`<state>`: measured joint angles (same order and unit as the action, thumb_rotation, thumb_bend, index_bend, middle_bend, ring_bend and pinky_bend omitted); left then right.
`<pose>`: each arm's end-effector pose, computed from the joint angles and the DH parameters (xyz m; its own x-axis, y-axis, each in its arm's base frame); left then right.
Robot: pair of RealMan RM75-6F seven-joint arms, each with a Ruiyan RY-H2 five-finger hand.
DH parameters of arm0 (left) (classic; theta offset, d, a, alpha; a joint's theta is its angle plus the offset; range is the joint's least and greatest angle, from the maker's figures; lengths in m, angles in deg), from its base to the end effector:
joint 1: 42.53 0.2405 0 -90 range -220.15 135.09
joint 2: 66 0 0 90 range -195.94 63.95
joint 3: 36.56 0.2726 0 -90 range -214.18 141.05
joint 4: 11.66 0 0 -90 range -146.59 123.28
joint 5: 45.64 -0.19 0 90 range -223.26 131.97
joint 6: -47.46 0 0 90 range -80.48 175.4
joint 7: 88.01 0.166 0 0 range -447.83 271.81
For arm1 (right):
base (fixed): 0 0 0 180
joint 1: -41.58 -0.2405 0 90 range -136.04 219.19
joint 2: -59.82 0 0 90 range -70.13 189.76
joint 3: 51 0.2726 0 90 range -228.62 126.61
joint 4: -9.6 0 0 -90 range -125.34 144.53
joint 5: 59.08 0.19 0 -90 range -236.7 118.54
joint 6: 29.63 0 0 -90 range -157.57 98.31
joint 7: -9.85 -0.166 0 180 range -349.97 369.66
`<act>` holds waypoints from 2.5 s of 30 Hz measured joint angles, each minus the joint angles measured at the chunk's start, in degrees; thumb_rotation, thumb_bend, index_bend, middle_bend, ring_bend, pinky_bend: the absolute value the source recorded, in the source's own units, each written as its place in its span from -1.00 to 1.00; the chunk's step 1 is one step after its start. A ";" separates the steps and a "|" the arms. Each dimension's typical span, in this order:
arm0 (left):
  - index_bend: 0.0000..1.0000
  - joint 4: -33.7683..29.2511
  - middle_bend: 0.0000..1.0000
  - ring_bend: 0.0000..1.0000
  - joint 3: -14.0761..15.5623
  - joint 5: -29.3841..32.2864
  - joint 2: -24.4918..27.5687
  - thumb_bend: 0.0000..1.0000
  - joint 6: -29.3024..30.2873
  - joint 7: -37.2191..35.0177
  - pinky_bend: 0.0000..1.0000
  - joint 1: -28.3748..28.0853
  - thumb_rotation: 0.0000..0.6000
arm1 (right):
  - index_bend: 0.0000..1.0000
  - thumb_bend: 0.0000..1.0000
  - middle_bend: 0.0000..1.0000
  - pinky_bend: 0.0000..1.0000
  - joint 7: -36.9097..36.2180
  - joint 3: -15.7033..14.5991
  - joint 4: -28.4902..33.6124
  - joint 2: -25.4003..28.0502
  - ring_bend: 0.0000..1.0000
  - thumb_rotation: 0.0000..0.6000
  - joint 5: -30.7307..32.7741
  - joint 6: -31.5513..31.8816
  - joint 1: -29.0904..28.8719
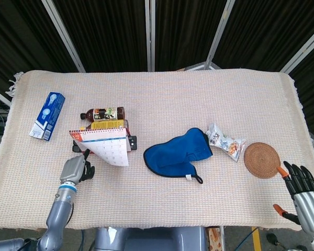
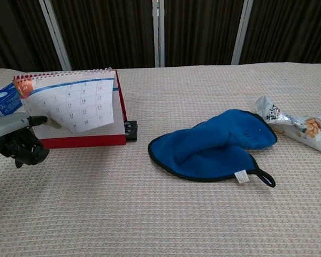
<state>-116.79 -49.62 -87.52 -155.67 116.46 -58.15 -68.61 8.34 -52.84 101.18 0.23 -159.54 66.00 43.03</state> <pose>-0.2164 0.2863 0.0018 0.0698 0.3896 0.9183 0.9770 0.1590 -0.1418 -0.2991 -0.1493 0.2074 0.4440 0.0485 0.8947 -0.8807 -0.1600 0.4458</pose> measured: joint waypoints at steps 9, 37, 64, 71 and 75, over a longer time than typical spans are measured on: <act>-0.97 -5.28 0.52 0.37 1.58 -9.82 1.51 0.18 4.11 -0.71 0.11 0.47 1.00 | -1.00 -0.92 -1.00 -1.00 -0.18 0.05 0.39 0.36 -1.00 1.00 -0.13 0.21 0.01; -1.00 -3.45 -1.00 -1.00 -2.96 -5.57 13.53 -0.90 -1.91 10.97 -0.97 -7.28 1.00 | -1.00 -0.92 -1.00 -1.00 0.36 0.39 0.46 0.07 -1.00 1.00 0.73 -1.20 -0.57; -1.00 -1.74 -1.00 -1.00 1.01 -15.50 15.93 -0.88 1.80 -2.22 -1.00 -4.89 1.00 | -1.00 -0.92 -1.00 -1.00 0.63 0.68 0.46 -0.11 -1.00 1.00 0.31 -0.96 -0.93; -1.00 -2.90 -1.00 -1.00 8.41 -30.41 17.50 -0.87 13.39 -5.10 -1.00 3.29 1.00 | -1.00 -0.92 -1.00 -1.00 1.40 0.92 0.56 -0.33 -1.00 1.00 0.42 -0.87 -0.97; -1.00 -2.48 -1.00 -1.00 14.42 -37.38 17.92 -0.88 19.53 -4.39 -1.00 8.99 1.00 | -1.00 -0.92 -1.00 -1.00 1.66 1.07 0.50 -0.42 -1.00 1.00 0.52 -0.81 -1.01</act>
